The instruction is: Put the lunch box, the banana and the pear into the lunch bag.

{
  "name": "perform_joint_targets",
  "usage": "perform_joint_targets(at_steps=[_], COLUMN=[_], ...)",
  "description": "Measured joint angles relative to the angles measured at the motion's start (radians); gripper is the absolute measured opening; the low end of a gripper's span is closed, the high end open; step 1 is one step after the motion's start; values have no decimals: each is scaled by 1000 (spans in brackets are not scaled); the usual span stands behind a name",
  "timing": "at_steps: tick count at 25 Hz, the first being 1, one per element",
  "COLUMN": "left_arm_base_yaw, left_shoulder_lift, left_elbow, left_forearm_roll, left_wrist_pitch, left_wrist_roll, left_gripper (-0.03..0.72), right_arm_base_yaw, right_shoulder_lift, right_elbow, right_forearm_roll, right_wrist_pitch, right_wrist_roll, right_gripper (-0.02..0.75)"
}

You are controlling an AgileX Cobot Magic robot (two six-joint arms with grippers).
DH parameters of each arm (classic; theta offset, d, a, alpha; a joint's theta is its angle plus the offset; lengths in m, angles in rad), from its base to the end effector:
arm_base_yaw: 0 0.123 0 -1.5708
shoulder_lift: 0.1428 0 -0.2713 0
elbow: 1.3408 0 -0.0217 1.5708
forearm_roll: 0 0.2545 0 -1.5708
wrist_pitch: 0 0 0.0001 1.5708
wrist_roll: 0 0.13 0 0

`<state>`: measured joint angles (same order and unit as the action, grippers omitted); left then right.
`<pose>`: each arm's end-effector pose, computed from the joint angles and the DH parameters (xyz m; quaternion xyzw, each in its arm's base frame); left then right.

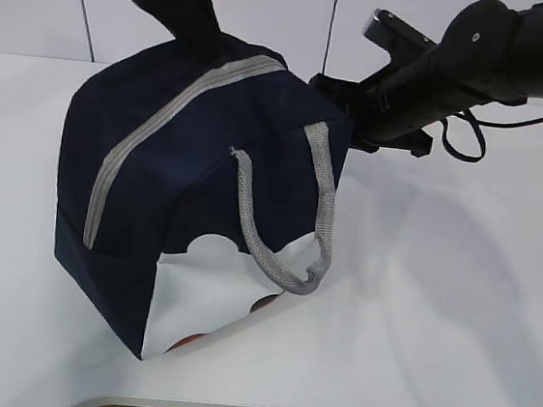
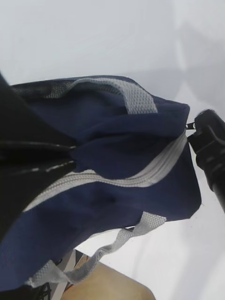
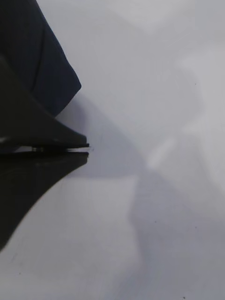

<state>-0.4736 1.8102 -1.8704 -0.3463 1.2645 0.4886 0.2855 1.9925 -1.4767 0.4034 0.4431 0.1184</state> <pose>0.3417 -0.2224 0.3240 0.4320 0.8572 -0.1701 0.2228 0.4458 0.1537 0.1707 0.0633 0.9290 0.2071 0.3001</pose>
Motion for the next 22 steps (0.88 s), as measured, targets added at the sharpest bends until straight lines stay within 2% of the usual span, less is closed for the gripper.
perform_joint_targets(at_steps=[6, 12, 16, 22], left_arm_base_yaw=[0, 0, 0, 0], left_shoulder_lift=[17, 22, 22, 22], left_elbow=[0, 0, 0, 0], left_forearm_roll=[0, 0, 0, 0], left_wrist_pitch=[2, 2, 2, 2], left_wrist_roll=[0, 0, 0, 0], left_gripper=[-7, -7, -7, -7], right_arm_base_yaw=[0, 0, 0, -2], right_shoulder_lift=[1, 1, 1, -10], right_elbow=[0, 0, 0, 0], right_forearm_roll=[-3, -4, -8, -16], right_wrist_pitch=[21, 27, 29, 47], right_wrist_roll=[-2, -5, -6, -6], right_gripper=[-6, 38, 125, 316])
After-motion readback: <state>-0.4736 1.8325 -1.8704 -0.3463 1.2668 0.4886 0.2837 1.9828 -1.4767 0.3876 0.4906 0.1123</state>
